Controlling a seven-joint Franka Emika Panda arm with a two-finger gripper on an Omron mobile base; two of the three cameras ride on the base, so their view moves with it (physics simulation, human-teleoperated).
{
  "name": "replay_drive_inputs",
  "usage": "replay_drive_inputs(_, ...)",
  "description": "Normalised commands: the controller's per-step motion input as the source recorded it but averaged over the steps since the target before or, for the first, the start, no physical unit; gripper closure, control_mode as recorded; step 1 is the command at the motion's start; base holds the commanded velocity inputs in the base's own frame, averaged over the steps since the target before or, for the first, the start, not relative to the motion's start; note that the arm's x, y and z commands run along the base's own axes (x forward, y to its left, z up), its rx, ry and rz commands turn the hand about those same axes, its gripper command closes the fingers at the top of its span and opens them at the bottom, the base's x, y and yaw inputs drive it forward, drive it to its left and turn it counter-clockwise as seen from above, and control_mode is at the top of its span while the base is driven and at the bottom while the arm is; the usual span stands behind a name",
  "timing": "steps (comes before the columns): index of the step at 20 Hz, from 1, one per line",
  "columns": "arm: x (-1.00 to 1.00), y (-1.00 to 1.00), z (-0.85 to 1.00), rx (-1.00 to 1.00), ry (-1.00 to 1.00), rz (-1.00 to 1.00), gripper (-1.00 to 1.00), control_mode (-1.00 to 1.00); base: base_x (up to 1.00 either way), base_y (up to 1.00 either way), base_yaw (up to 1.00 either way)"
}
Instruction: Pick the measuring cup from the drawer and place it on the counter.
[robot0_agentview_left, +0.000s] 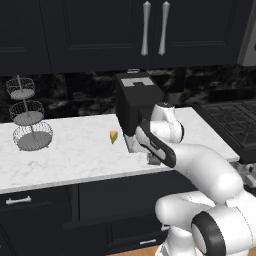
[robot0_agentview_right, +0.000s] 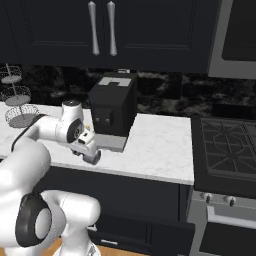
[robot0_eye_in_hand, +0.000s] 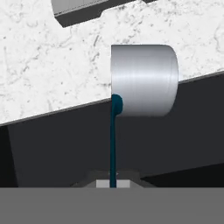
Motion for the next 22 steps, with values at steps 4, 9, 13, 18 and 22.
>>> replay_drive_inputs(4,1.0,0.04,0.03,-0.05,-0.06,0.04,1.0,-1.0,0.0,0.0,0.0)
replay_drive_inputs(9,0.74,0.34,0.0,0.0,-0.2,0.03,1.0,-1.0,0.0,0.0,0.0)
replay_drive_inputs(13,-0.12,0.68,0.0,0.0,-0.2,0.01,1.0,-1.0,0.0,0.0,0.0)
replay_drive_inputs(18,-0.14,0.68,0.0,0.0,-0.21,0.05,1.0,-1.0,0.0,0.0,0.0)
replay_drive_inputs(22,0.04,0.69,0.0,-0.07,-0.2,0.22,1.0,-1.0,0.0,0.0,0.0)
